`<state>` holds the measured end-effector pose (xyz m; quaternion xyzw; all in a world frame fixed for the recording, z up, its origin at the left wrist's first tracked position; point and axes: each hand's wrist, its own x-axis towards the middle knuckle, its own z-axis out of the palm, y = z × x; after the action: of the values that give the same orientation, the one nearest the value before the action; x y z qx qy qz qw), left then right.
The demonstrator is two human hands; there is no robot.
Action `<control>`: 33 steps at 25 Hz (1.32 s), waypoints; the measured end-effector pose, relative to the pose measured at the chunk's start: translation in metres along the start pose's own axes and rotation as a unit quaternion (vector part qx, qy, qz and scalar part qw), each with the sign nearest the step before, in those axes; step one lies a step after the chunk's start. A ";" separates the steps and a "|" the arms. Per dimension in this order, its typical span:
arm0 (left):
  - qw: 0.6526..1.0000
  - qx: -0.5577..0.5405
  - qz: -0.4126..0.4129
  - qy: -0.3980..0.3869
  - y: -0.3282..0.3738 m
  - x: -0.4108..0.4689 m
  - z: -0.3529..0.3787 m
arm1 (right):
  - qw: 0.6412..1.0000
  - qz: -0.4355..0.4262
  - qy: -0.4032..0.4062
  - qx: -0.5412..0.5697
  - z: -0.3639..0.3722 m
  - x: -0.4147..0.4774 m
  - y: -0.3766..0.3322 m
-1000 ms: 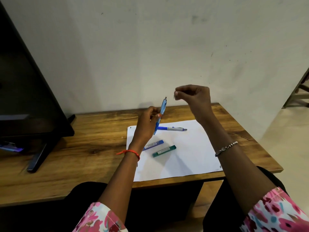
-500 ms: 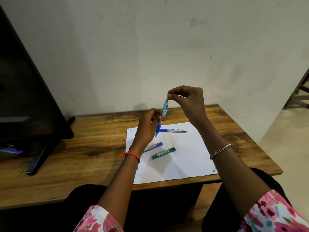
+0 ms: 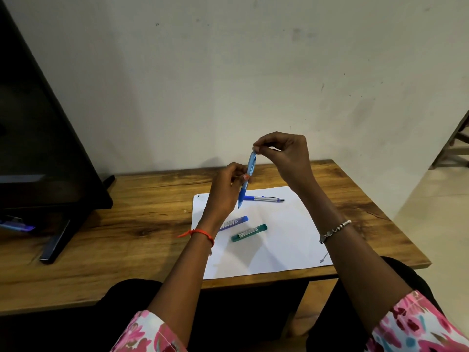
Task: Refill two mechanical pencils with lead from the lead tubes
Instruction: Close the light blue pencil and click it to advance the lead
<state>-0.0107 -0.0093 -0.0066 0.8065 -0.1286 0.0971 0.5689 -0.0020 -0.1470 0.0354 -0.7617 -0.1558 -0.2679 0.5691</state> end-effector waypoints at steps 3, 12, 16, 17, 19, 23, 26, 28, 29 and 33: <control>1.000 0.000 0.006 0.004 0.003 -0.001 0.000 | 1.000 0.003 -0.012 0.004 -0.002 -0.001 -0.001; 0.990 -0.140 -0.020 0.024 0.029 -0.002 -0.002 | 0.968 0.189 -0.077 0.148 0.017 0.000 -0.017; 0.929 -0.348 -0.127 0.002 0.030 -0.004 -0.008 | 0.894 0.204 -0.045 0.396 0.014 0.025 -0.050; 0.911 -0.388 -0.139 -0.021 0.030 -0.004 -0.010 | 0.880 0.207 -0.046 0.426 0.011 0.031 -0.058; 0.886 -0.434 -0.148 -0.067 0.029 -0.006 -0.012 | 0.870 0.211 -0.052 0.442 0.004 0.039 -0.070; 0.879 -0.437 -0.156 -0.109 0.029 -0.009 -0.009 | 0.863 0.210 -0.064 0.455 -0.004 0.045 -0.088; 0.881 -0.431 -0.162 -0.113 0.028 -0.010 -0.008 | 0.860 0.201 -0.075 0.462 -0.009 0.045 -0.094; 0.875 -0.441 -0.160 -0.120 0.028 -0.011 -0.008 | 0.862 0.198 -0.078 0.460 -0.012 0.044 -0.097; 0.872 -0.446 -0.157 -0.125 0.029 -0.011 -0.009 | 0.861 0.198 -0.078 0.462 -0.014 0.044 -0.099; 0.870 -0.450 -0.138 -0.146 0.033 -0.014 -0.011 | 0.860 0.193 -0.070 0.467 -0.018 0.042 -0.101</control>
<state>-0.0343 -0.0080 0.0228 0.4775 -0.1274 -0.1691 0.8527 -0.0268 -0.1366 0.1433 -0.4381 -0.1521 0.0053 0.8859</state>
